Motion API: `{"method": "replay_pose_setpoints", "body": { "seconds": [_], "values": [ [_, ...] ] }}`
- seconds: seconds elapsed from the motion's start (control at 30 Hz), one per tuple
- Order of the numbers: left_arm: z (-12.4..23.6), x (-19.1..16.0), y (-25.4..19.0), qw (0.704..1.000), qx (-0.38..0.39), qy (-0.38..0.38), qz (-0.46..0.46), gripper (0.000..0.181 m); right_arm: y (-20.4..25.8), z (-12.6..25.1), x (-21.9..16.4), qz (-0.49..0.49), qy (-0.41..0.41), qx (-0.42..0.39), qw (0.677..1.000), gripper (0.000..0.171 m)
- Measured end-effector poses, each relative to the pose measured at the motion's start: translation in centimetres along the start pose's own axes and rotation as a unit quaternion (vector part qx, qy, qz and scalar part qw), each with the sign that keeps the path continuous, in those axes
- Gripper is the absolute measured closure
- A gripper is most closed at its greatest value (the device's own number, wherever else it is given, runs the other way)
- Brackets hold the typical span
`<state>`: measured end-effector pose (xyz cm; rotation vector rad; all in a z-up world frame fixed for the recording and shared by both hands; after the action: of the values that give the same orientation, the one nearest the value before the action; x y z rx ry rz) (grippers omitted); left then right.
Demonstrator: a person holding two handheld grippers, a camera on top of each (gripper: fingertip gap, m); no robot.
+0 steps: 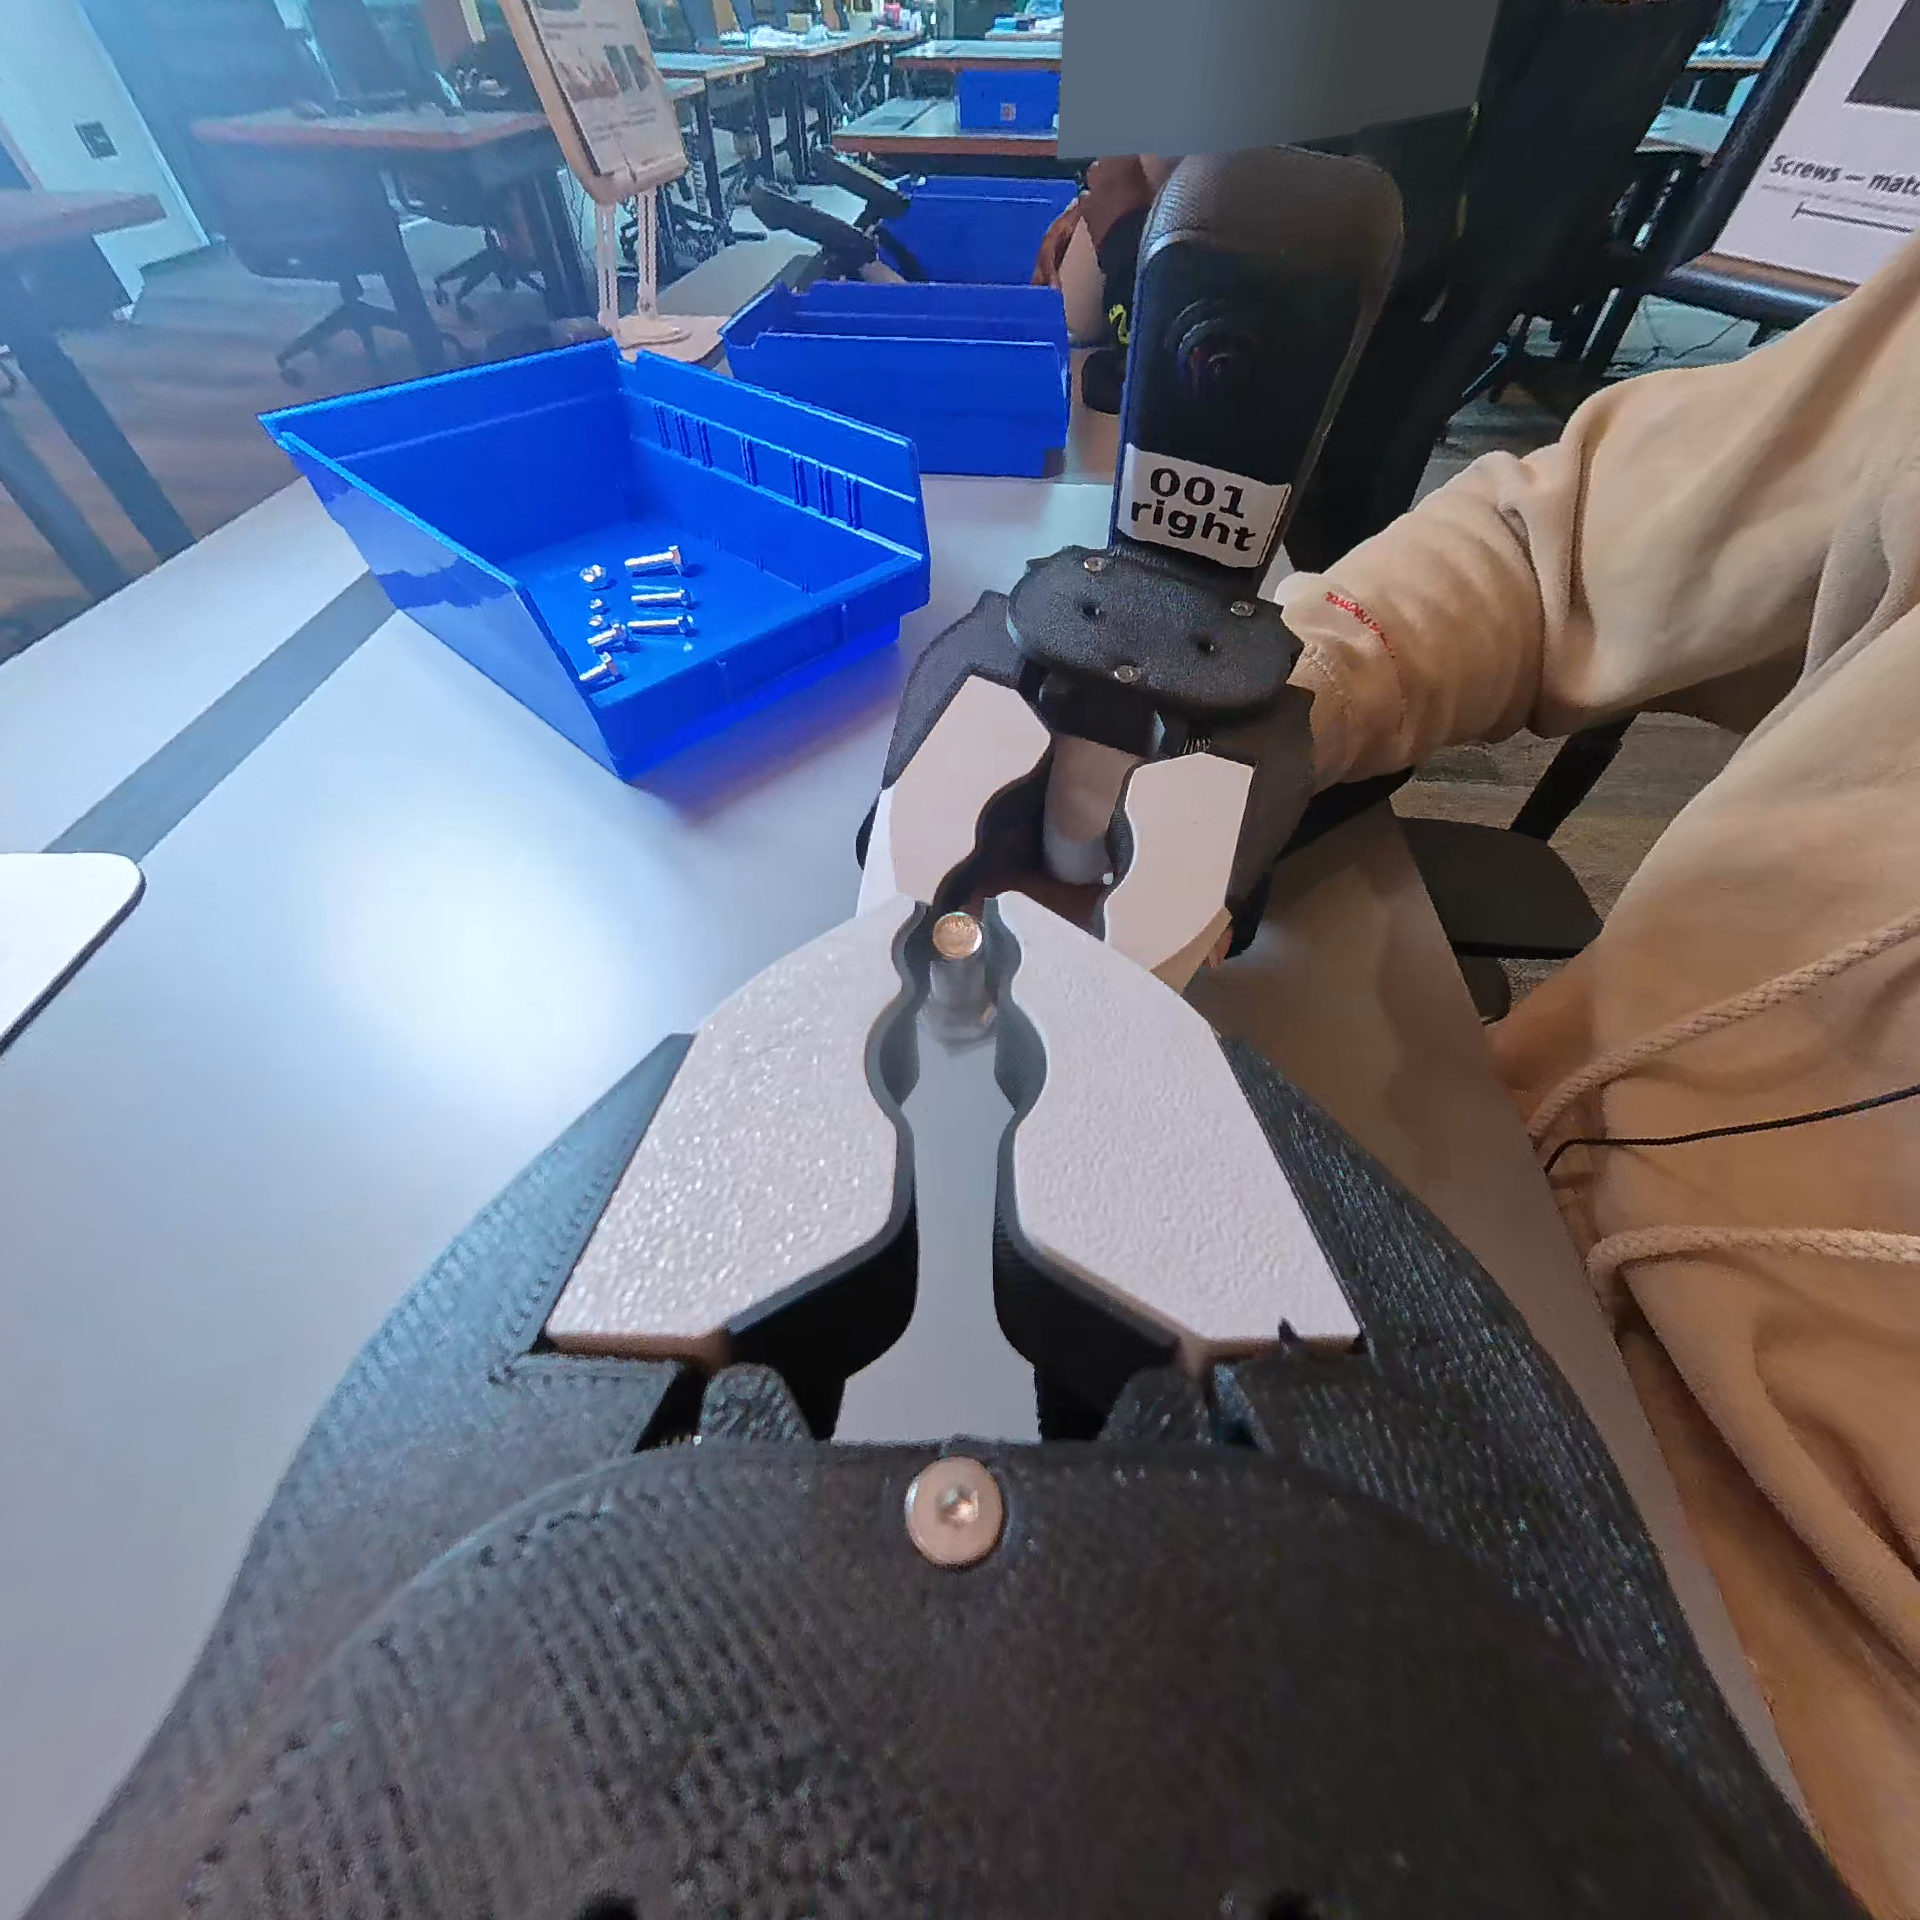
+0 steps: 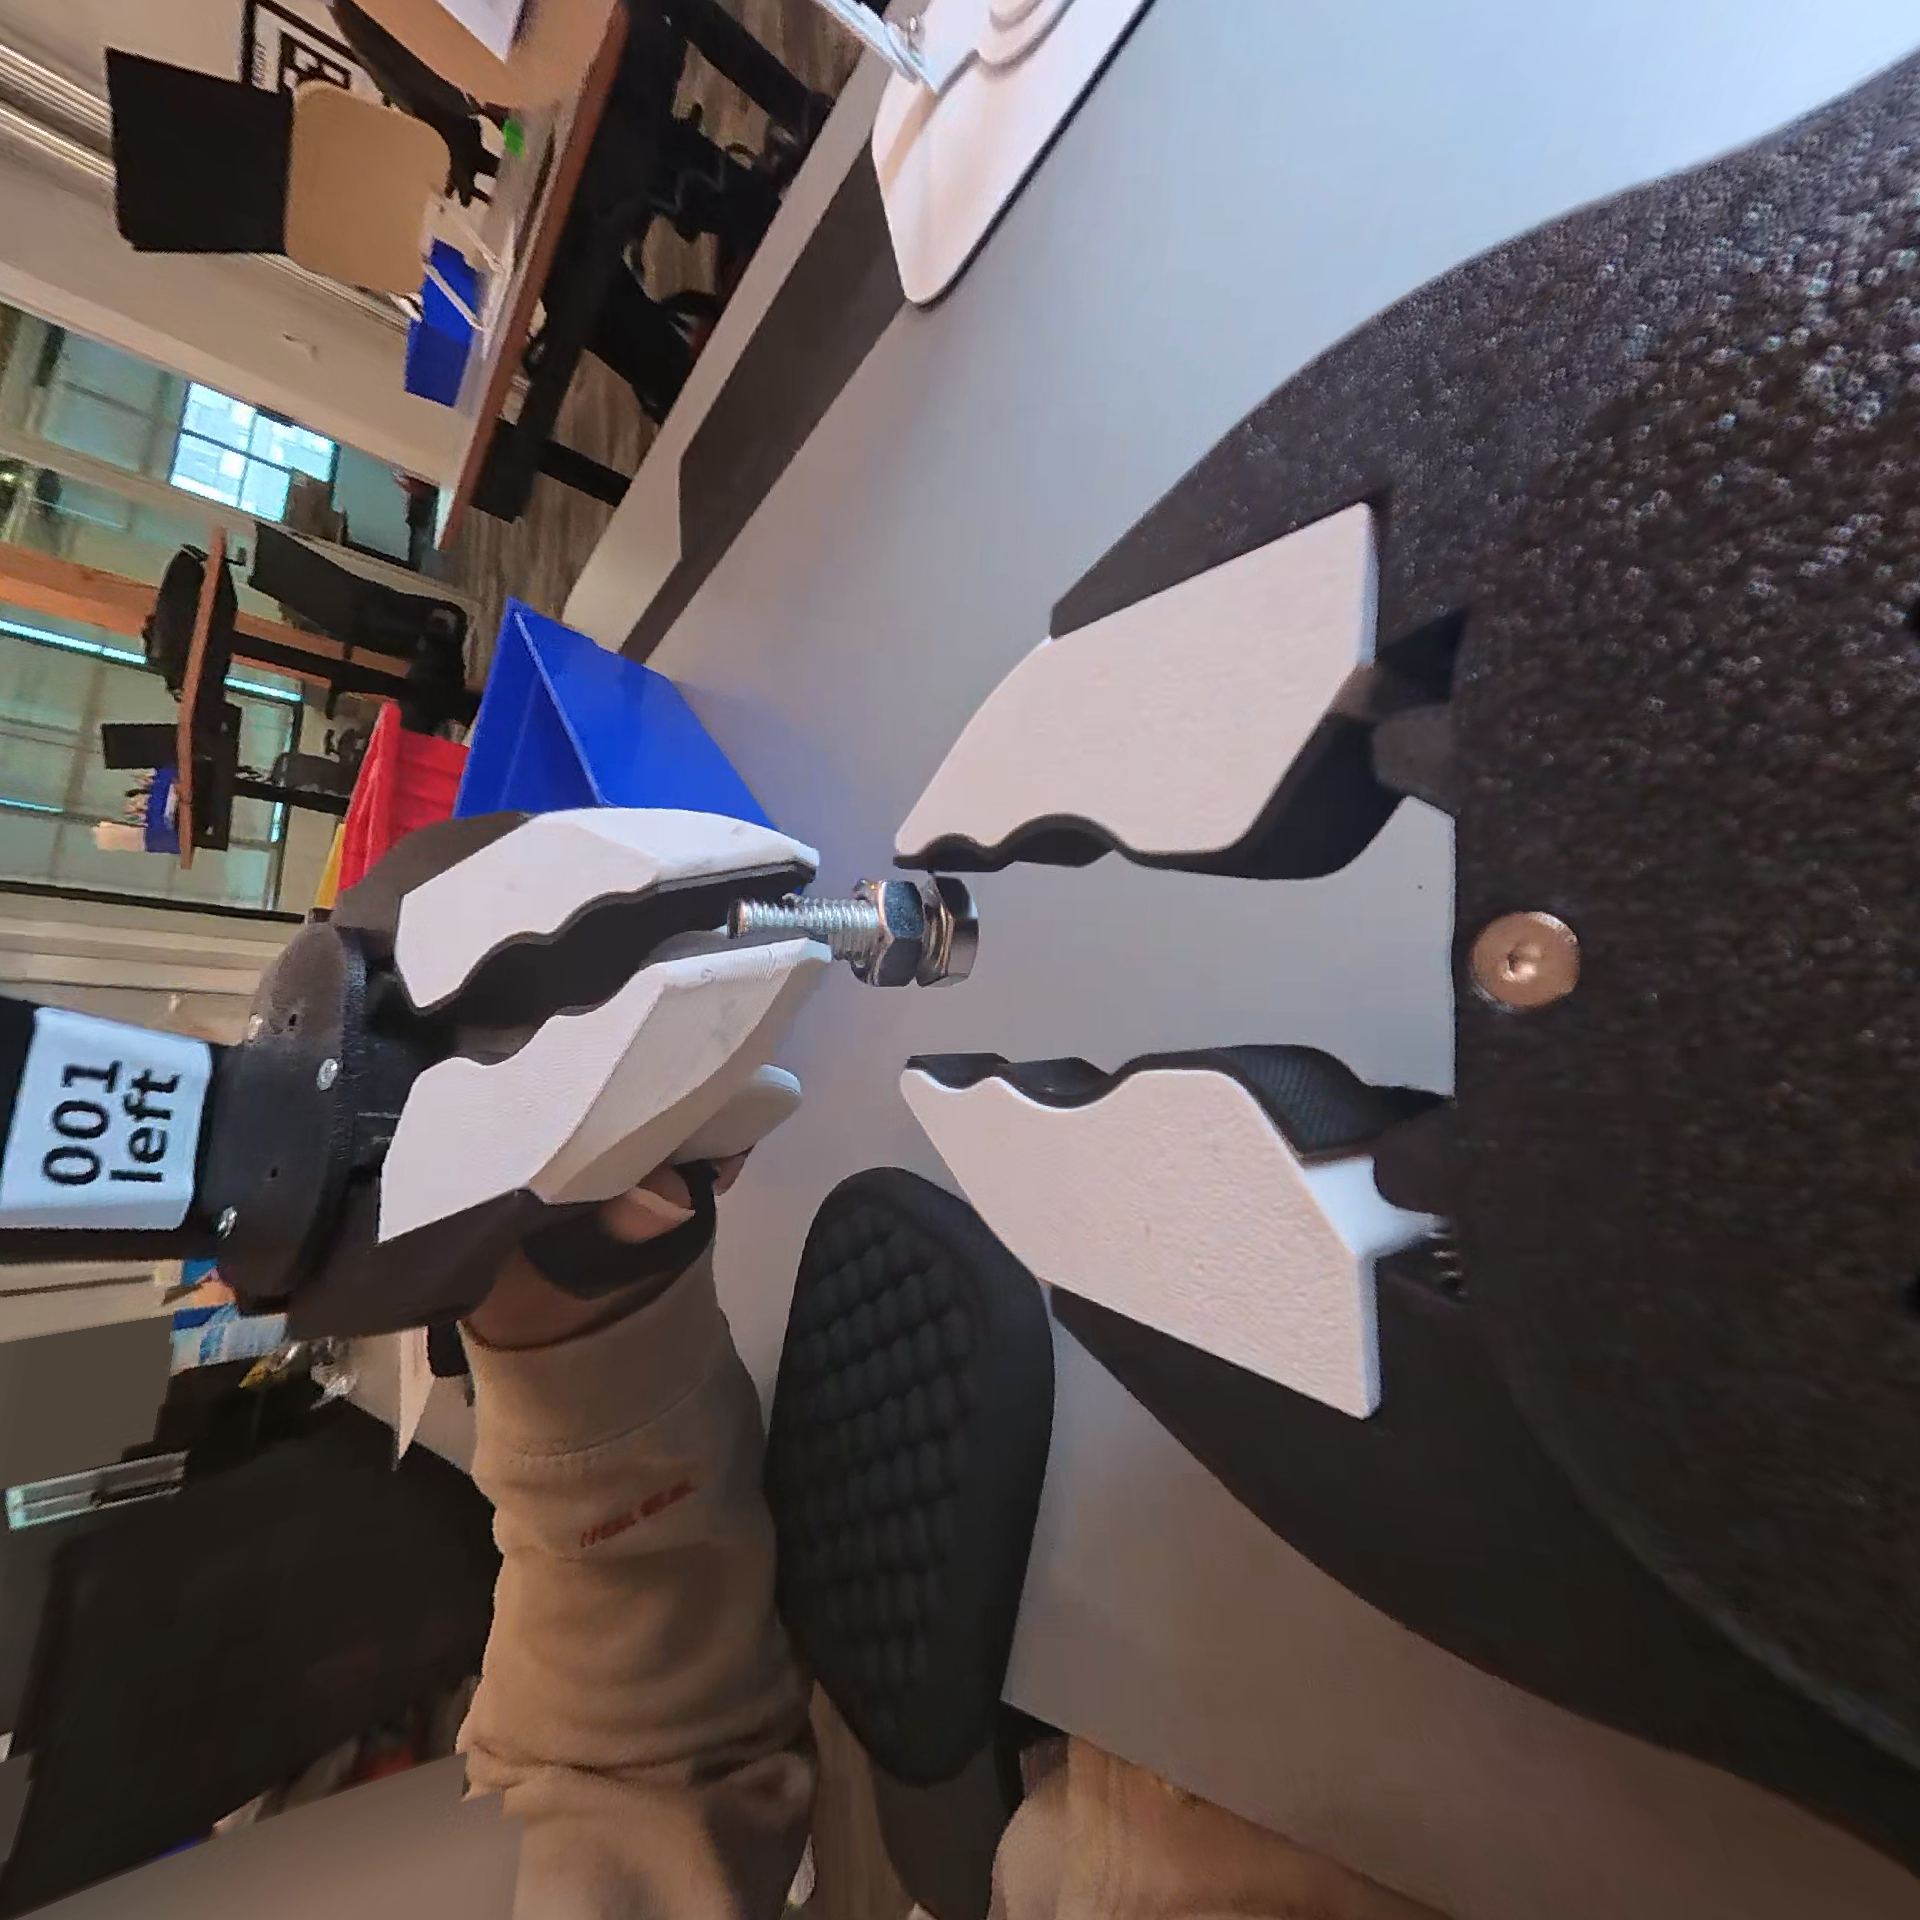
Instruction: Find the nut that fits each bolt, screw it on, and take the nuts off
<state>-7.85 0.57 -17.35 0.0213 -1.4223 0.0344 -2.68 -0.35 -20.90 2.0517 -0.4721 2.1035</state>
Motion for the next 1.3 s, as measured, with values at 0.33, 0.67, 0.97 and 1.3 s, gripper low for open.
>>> {"method": "replay_pose_setpoints", "body": {
  "seconds": [0.33,0.67,0.97,1.3],
  "values": [
    [-0.1,-0.2,-0.5,1.000,-0.010,0.012,-0.006,0.172,0.0,0.1,-0.3,-0.037,-0.001,0.026,0.999,0.152],
    [0.5,1.1,-0.9,0.998,-0.010,-0.063,0.001,0.172,0.4,0.5,0.8,-0.078,-0.046,0.051,0.995,0.153],
    [0.4,0.7,-1.2,0.997,-0.020,-0.066,-0.016,0.172,0.7,0.3,0.6,-0.061,-0.040,0.049,0.996,0.153],
    [0.5,0.8,-0.9,0.996,-0.021,-0.088,-0.005,0.172,0.7,0.2,0.7,-0.037,-0.034,0.028,0.998,0.151]
  ]
}}
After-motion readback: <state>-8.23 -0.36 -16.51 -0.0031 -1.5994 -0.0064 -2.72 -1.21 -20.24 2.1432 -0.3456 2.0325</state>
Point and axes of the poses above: each gripper's, where its closed fingertips meet, z back along the fingers, x out of its top, y = z × x across the jaws, the point moved 4 cm from there along z, back along the fingers, and after that the axes turned 8 degrees about -y, right-handed, at the moved point
